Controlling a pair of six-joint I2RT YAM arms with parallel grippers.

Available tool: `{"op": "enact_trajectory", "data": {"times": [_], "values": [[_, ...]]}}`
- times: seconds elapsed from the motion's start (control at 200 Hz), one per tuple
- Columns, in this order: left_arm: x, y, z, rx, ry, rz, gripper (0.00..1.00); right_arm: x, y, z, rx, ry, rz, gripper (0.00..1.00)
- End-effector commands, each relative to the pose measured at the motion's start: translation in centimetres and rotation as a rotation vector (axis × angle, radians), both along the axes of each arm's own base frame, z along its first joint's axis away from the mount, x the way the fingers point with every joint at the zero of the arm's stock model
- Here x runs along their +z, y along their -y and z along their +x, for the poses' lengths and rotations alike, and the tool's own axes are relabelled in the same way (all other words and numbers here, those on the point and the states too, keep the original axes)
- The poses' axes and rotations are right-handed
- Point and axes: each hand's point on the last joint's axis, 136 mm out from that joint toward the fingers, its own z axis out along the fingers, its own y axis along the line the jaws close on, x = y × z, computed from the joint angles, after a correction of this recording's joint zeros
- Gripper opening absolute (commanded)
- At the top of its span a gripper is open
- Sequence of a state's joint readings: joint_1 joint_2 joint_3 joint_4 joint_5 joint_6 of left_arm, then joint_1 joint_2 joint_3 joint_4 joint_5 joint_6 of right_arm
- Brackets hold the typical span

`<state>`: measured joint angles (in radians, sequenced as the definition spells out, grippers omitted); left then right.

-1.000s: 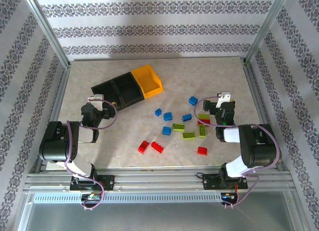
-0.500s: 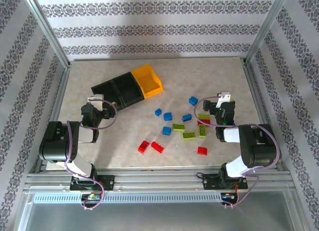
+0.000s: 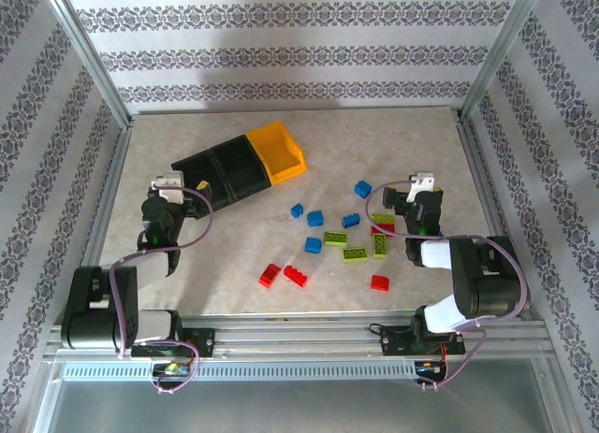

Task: Sort the legos into containers by color
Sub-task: Move the container to the top-center of the table.

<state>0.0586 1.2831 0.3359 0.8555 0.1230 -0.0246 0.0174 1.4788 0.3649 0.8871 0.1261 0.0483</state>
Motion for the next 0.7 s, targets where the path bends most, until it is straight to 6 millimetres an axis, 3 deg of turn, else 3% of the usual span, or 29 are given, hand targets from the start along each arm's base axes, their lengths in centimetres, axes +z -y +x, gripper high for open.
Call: {"op": "enact_trajectory", "data": {"times": [0.0,0.365,0.695], "values": [[0.3,0.1,-0.9,0.024,-0.016,-0.072,0.99,2.1,0.6,-0.1,-0.047,0.047,0.004,0.98],[2.1,0.6,0.3,0.093,-0.131,-0.352,1.00,5.6,3.2,-3.3,-0.231,-0.009,0.028,0.98],[-0.2,4.2,2.8,0.141,-0.377,-0.293,1.00,7.2,2.9,-7.0,-0.286,-0.127,0.142,0.98]]}}
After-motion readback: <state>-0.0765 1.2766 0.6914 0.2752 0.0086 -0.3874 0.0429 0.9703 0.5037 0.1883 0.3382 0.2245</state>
